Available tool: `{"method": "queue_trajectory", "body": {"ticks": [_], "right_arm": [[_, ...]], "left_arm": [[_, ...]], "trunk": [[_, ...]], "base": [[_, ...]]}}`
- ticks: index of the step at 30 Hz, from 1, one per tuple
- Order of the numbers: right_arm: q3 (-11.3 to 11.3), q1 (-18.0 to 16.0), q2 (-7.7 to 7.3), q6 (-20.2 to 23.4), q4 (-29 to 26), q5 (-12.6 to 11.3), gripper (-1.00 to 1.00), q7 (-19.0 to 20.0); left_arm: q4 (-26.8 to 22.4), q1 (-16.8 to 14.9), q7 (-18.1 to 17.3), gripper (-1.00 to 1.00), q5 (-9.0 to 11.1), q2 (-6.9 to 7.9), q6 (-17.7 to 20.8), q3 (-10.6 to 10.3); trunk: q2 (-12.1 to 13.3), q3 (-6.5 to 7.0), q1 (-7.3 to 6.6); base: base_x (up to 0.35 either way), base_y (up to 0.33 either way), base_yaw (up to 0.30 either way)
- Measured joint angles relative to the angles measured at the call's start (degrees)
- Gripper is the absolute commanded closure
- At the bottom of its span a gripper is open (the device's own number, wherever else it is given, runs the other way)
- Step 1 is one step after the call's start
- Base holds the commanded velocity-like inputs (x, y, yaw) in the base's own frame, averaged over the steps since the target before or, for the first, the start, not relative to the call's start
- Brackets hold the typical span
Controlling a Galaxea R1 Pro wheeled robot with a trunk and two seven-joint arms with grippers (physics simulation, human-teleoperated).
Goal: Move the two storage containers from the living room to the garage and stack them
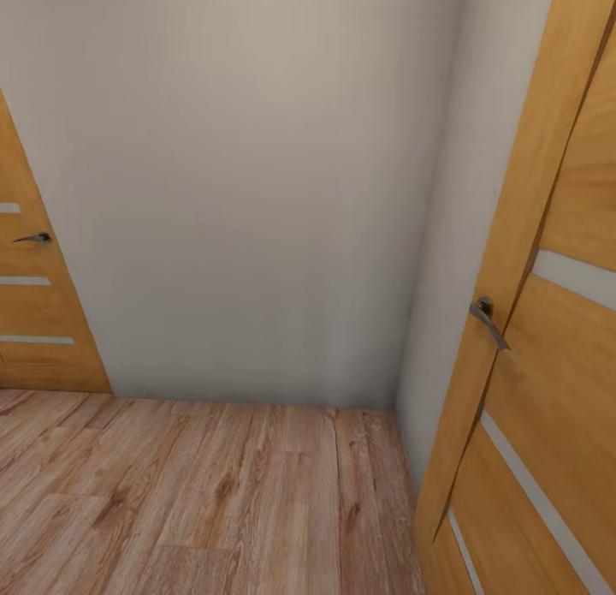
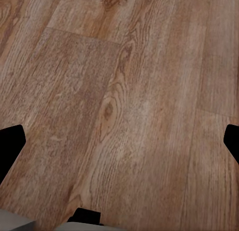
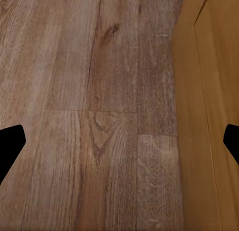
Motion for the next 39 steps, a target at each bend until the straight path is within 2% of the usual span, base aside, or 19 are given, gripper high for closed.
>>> {"method": "queue_trajectory", "body": {"ticks": [32,39], "right_arm": [[0.00,0.00,0.00,-0.02,0.00,0.00,-1.00,-0.02],[0.00,0.00,0.00,-0.01,0.00,0.00,-1.00,0.00]], "left_arm": [[0.00,0.00,0.03,-1.00,0.00,-0.01,0.00,0.00],[0.00,0.00,-0.05,-1.00,0.00,0.00,0.07,-0.06]], "trunk": [[0.00,0.00,0.00],[0.00,0.00,-0.02]], "base": [[0.028,0.000,0.000],[0.156,0.000,0.000]]}}
